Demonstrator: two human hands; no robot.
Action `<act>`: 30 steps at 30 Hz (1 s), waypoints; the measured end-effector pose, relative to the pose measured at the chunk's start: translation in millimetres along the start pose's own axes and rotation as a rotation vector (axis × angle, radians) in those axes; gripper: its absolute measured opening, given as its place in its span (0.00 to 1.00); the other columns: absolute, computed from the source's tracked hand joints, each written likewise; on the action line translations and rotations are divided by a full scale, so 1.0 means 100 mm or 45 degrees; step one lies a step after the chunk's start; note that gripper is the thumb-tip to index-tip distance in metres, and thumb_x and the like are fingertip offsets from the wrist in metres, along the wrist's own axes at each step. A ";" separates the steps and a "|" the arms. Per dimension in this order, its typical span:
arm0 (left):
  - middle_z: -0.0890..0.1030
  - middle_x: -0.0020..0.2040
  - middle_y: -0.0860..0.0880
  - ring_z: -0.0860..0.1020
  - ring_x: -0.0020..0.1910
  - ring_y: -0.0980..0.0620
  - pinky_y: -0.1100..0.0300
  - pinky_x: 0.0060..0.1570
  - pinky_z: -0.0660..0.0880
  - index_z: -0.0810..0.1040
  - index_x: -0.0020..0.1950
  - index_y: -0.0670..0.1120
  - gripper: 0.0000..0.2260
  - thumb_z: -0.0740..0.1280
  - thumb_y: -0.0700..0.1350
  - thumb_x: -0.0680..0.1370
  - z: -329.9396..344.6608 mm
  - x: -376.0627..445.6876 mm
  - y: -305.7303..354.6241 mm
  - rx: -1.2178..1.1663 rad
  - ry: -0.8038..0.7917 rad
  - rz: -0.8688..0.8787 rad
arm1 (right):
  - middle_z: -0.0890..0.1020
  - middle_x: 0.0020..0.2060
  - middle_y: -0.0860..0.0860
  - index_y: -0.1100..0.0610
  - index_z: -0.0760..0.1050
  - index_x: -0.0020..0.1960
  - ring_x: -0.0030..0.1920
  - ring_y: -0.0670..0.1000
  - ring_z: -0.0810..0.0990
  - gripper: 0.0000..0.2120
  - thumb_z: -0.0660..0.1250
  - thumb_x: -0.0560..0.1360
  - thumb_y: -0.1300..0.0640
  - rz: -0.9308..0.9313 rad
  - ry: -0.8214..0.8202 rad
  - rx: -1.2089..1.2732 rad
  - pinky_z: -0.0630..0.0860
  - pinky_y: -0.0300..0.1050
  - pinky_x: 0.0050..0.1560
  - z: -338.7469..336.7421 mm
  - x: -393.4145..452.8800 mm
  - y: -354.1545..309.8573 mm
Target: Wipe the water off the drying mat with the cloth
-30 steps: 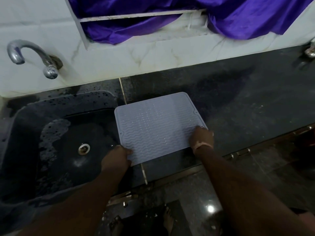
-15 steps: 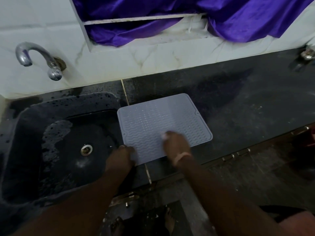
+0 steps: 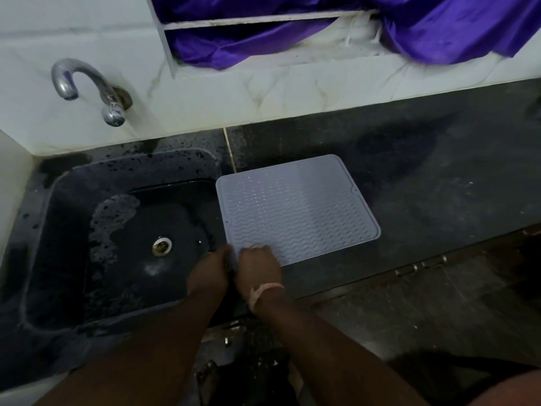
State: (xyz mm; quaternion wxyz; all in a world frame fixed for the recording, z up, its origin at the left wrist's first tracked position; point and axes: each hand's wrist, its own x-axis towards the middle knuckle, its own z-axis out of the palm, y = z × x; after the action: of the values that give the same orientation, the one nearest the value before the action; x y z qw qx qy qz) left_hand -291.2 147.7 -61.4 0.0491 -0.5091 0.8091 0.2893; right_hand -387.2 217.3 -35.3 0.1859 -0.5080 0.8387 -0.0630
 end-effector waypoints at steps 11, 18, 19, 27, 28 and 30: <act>0.72 0.65 0.48 0.74 0.66 0.45 0.52 0.63 0.74 0.69 0.75 0.60 0.29 0.73 0.51 0.75 -0.02 0.07 0.08 0.085 -0.076 0.105 | 0.84 0.52 0.59 0.59 0.77 0.57 0.54 0.61 0.82 0.10 0.59 0.81 0.58 0.669 0.347 -0.118 0.76 0.51 0.56 -0.67 0.20 2.08; 0.72 0.62 0.47 0.74 0.64 0.43 0.48 0.60 0.76 0.71 0.73 0.61 0.26 0.72 0.51 0.75 -0.05 0.09 0.15 0.223 -0.058 0.081 | 0.82 0.44 0.55 0.56 0.78 0.48 0.47 0.56 0.80 0.05 0.63 0.78 0.58 0.530 0.239 -0.264 0.77 0.51 0.48 -0.19 0.18 1.07; 0.72 0.62 0.46 0.74 0.64 0.42 0.48 0.59 0.76 0.71 0.72 0.61 0.25 0.71 0.51 0.76 -0.06 0.08 0.18 0.259 -0.062 0.087 | 0.82 0.45 0.55 0.56 0.78 0.48 0.48 0.57 0.80 0.06 0.62 0.78 0.59 0.456 0.193 -0.245 0.76 0.50 0.49 -0.16 0.13 0.86; 0.71 0.61 0.45 0.72 0.64 0.41 0.45 0.56 0.78 0.74 0.68 0.57 0.18 0.66 0.47 0.78 -0.09 0.02 0.33 0.399 -0.063 0.098 | 0.83 0.39 0.52 0.56 0.78 0.45 0.42 0.53 0.82 0.09 0.64 0.78 0.52 0.415 0.245 0.771 0.79 0.45 0.44 -0.52 0.00 0.86; 0.70 0.63 0.45 0.71 0.65 0.41 0.46 0.57 0.78 0.73 0.69 0.56 0.19 0.66 0.47 0.78 -0.08 0.02 0.34 0.408 -0.055 0.100 | 0.83 0.41 0.51 0.55 0.78 0.48 0.43 0.52 0.82 0.07 0.64 0.79 0.53 0.488 0.363 0.757 0.78 0.44 0.45 -0.64 0.02 1.07; 0.68 0.67 0.44 0.71 0.65 0.41 0.46 0.57 0.77 0.71 0.71 0.54 0.21 0.66 0.46 0.78 -0.06 0.03 0.36 0.418 -0.026 0.096 | 0.82 0.51 0.54 0.57 0.76 0.60 0.51 0.54 0.81 0.12 0.62 0.80 0.55 0.618 0.543 0.584 0.76 0.45 0.52 -0.78 0.10 1.51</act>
State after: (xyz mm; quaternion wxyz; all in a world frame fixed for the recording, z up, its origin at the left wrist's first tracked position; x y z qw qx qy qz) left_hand -322.2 153.3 -42.5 0.1289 -0.4605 0.8635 0.1601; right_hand -546.1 274.1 -10.0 0.1256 -0.2156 0.9184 -0.3070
